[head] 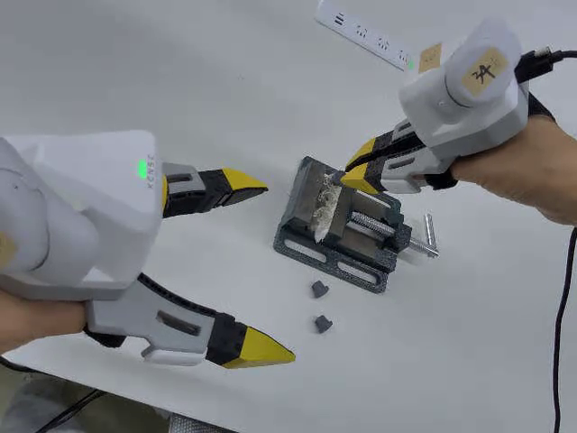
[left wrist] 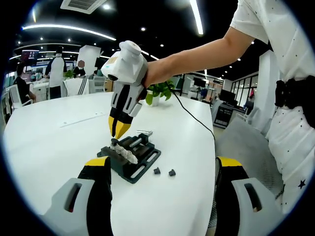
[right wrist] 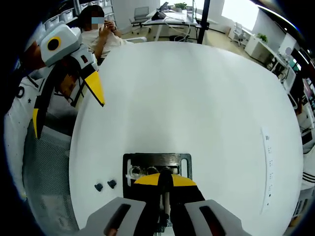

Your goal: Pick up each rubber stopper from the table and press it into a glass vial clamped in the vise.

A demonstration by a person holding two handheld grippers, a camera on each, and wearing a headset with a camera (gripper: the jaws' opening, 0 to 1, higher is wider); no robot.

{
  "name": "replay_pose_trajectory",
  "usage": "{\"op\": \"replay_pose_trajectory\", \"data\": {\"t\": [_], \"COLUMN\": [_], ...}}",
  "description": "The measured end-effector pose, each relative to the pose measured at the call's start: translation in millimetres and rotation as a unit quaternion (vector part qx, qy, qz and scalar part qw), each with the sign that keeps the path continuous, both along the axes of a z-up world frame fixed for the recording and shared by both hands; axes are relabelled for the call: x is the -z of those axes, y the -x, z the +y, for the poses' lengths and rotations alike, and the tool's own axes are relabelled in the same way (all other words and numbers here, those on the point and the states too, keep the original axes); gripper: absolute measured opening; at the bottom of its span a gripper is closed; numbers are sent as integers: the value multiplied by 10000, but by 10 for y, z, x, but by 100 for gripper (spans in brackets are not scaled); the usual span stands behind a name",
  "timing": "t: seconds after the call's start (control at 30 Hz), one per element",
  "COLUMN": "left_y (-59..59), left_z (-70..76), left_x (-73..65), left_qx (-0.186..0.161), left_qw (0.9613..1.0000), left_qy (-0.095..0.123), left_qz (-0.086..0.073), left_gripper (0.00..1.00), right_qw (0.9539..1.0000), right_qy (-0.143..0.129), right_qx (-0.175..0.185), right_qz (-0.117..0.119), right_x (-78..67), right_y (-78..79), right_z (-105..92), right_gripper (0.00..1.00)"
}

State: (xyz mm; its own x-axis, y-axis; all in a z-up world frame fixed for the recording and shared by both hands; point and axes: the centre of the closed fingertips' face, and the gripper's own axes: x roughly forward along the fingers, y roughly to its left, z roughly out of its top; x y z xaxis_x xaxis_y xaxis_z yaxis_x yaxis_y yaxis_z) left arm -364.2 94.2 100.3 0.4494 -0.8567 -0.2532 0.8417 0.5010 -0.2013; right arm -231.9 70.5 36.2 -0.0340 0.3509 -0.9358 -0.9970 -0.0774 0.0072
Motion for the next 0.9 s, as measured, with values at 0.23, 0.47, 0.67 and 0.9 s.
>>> {"op": "replay_pose_trajectory", "data": {"t": [0.23, 0.47, 0.67, 0.9], "left_y": [-7, -3, -16, -24], "left_z": [-10, -3, -6, -19], "left_x": [-16, -19, -28, -31], "left_qx": [3, -5, -20, -21], "left_qw": [10000, 10000, 10000, 9999], "left_qy": [33, 59, 89, 127], "left_qz": [9, 14, 4, 1], "left_gripper": [86, 85, 85, 84], "right_qw": [10000, 10000, 9997, 9996], "right_qy": [16, 41, 109, 138], "right_qx": [7, -33, -177, -211], "right_qz": [13, -15, -128, -154], "right_x": [36, 61, 65, 68], "right_y": [-8, -25, -26, -15], "right_z": [2, 5, 7, 8], "right_gripper": [1, 0, 1, 1]}}
